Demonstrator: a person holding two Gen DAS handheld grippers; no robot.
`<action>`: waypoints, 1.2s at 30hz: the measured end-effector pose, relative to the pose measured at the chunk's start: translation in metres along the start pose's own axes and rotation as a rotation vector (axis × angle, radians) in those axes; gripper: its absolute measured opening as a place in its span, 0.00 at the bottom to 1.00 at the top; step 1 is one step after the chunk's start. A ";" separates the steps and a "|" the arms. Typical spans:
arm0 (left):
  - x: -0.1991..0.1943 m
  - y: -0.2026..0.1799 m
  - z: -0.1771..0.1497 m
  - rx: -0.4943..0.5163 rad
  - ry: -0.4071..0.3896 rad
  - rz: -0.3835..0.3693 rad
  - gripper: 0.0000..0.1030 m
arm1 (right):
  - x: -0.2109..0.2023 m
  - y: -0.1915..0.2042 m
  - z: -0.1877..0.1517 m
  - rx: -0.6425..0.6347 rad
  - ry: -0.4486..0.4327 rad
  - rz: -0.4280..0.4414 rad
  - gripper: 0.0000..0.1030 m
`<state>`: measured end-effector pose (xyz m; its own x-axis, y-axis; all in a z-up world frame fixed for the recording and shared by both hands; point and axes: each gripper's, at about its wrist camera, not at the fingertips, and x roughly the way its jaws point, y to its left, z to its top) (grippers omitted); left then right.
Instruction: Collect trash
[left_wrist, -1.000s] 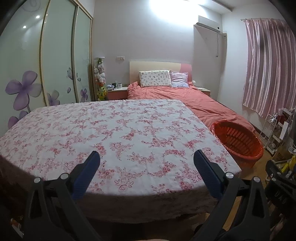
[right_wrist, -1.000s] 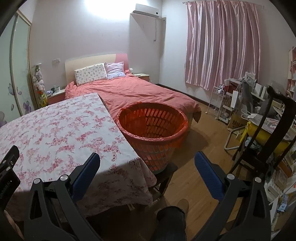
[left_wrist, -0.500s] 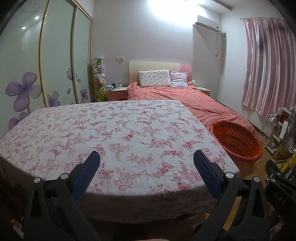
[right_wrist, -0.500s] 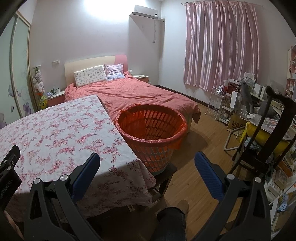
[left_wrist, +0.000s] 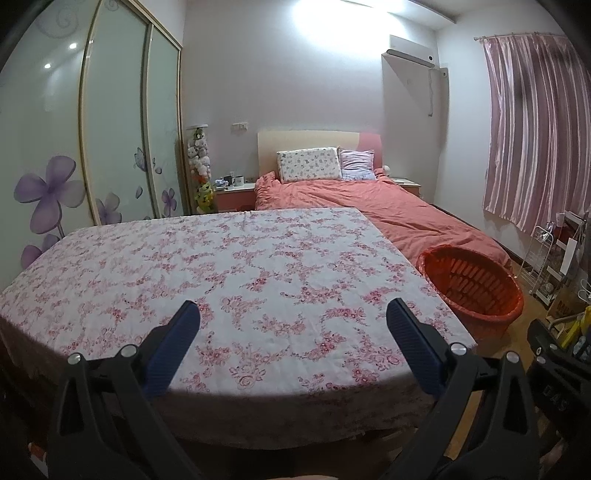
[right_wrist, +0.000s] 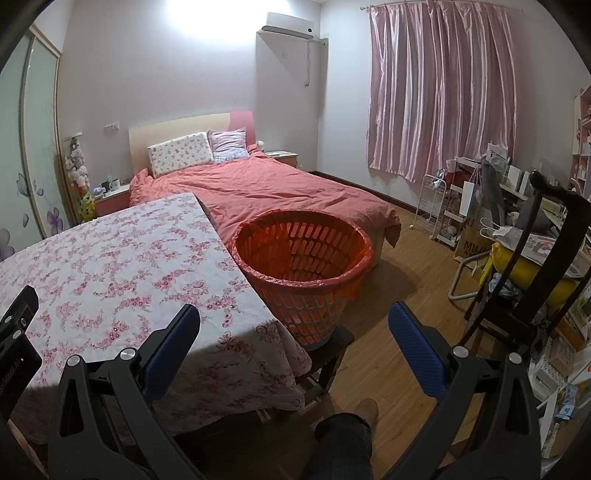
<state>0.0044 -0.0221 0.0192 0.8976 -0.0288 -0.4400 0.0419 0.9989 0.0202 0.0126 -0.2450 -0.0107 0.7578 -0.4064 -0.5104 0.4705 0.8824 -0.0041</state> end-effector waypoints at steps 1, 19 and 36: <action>0.000 0.000 0.000 0.000 -0.001 -0.001 0.96 | 0.000 0.000 0.000 0.001 -0.001 0.000 0.98; 0.001 -0.005 0.001 0.011 0.005 -0.017 0.96 | -0.001 -0.003 0.005 0.011 -0.006 -0.001 0.98; 0.001 -0.005 0.001 0.010 0.006 -0.016 0.96 | -0.001 -0.004 0.005 0.011 -0.008 -0.002 0.98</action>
<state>0.0058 -0.0270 0.0195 0.8942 -0.0450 -0.4454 0.0611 0.9979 0.0219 0.0124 -0.2495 -0.0054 0.7603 -0.4100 -0.5039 0.4769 0.8790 0.0044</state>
